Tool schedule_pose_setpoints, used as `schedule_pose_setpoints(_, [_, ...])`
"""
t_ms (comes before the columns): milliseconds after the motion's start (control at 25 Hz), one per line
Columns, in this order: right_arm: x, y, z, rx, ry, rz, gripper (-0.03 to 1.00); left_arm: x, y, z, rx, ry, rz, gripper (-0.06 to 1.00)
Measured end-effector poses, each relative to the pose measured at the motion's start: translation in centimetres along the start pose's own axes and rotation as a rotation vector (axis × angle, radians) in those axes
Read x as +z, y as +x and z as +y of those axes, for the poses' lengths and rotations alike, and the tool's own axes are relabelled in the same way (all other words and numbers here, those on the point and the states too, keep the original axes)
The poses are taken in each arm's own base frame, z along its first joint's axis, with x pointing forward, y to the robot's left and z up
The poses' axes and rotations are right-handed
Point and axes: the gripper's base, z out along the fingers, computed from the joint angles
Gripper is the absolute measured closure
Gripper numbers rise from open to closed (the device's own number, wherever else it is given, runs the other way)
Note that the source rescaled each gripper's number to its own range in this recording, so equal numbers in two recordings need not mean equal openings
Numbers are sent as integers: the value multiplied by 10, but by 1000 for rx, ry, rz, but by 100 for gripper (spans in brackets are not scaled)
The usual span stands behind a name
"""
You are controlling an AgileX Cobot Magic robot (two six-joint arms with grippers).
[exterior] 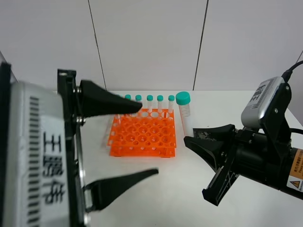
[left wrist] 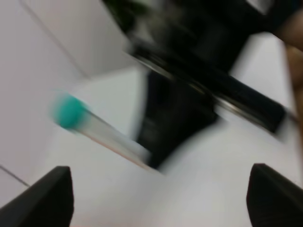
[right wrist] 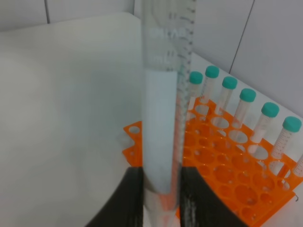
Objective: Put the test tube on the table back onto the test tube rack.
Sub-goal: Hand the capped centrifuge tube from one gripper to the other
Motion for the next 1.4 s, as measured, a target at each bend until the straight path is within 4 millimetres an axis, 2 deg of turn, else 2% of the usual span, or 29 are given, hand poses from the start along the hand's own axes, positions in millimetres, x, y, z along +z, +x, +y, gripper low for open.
schedule_pose_setpoints(120, [0, 0, 0, -18, -5, 0, 97, 11, -4, 10, -22, -112, -59, 19])
schedule_pose_setpoints(360, [0, 0, 1, -37, -10, 4, 97, 31, -20, 21, -237, -130, -81, 19])
schedule_pose_setpoints(480, [0, 0, 1, -38, -10, 4, 97, 34, -26, 26, -313, -132, -96, 22])
schedule_pose_setpoints(680, [0, 0, 1, -38, -11, -2, 97, 33, -20, 36, -433, -159, -79, 23])
schedule_pose_setpoints(920, [0, 0, 1, -38, -11, -3, 97, 36, -19, 38, -486, -161, -77, 23])
schedule_pose_setpoints(1240, [0, 0, 1, -39, -11, -4, 97, 79, -9, 37, -495, -146, 7, 24])
schedule_pose_setpoints(1400, [0, 0, 1, -39, -11, -5, 97, 92, -9, 39, -494, -149, 16, 25])
